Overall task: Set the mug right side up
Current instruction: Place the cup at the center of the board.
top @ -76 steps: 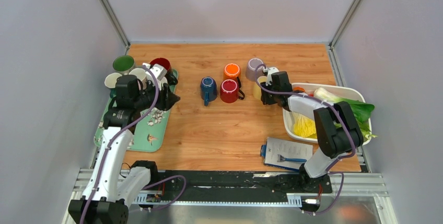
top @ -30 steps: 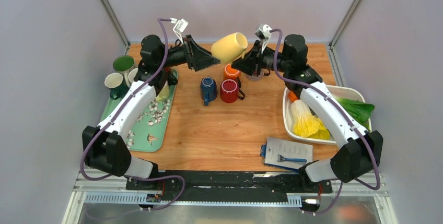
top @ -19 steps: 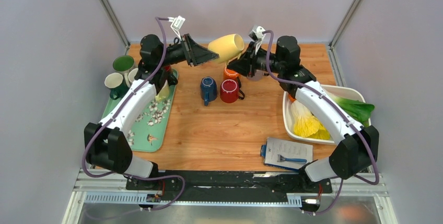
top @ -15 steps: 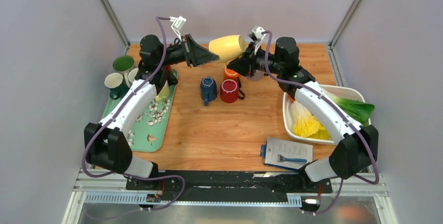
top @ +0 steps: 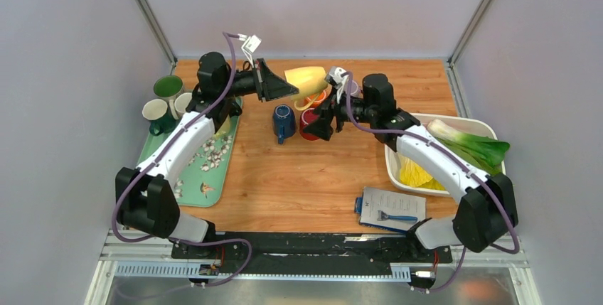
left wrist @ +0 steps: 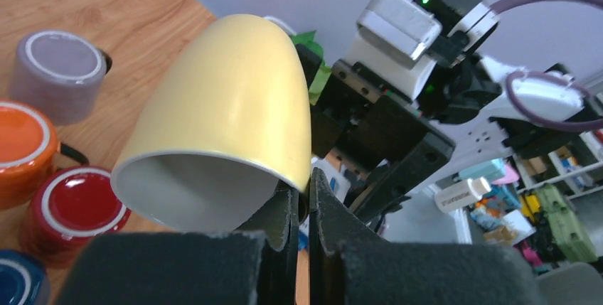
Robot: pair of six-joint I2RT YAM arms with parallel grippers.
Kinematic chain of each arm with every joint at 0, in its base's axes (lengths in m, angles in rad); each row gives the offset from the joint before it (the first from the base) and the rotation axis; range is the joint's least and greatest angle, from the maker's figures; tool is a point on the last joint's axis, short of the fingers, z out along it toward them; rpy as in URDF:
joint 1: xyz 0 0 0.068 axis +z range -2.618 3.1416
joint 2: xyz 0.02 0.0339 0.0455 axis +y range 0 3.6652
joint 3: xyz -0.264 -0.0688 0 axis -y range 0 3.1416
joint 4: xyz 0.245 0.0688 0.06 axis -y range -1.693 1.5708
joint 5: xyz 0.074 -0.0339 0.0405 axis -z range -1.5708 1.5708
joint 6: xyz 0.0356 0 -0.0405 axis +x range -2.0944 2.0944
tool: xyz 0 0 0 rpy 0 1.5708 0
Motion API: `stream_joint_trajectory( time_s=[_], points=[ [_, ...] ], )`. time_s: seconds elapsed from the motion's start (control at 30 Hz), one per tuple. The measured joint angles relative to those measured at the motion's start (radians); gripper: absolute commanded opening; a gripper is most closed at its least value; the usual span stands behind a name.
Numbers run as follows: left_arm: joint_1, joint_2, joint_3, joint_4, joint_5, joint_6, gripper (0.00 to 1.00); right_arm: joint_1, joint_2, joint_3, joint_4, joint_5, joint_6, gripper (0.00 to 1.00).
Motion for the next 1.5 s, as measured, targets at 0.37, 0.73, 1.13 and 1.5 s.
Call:
stream_joint_trajectory(
  time_s=[0.37, 0.73, 1.13, 1.5],
  points=[
    [0.0, -0.095, 0.081, -0.838, -0.07, 0.823, 0.0, -0.063, -0.24, -0.196, -0.166, 0.009, -0.167, 0.98],
    [-0.08, -0.121, 0.161, -1.566, -0.478, 1.612, 0.0, -0.156, -0.269, -0.24, -0.195, 0.031, -0.187, 0.99],
    [-0.355, 0.021, 0.05, -1.542, -0.822, 1.6, 0.0, -0.169, -0.266, -0.286, -0.172, 0.102, -0.187, 0.99],
    [-0.401, 0.199, 0.099, -1.485, -0.951, 1.471, 0.23, -0.225, -0.288, -0.326, -0.166, 0.112, -0.174, 1.0]
  ],
)
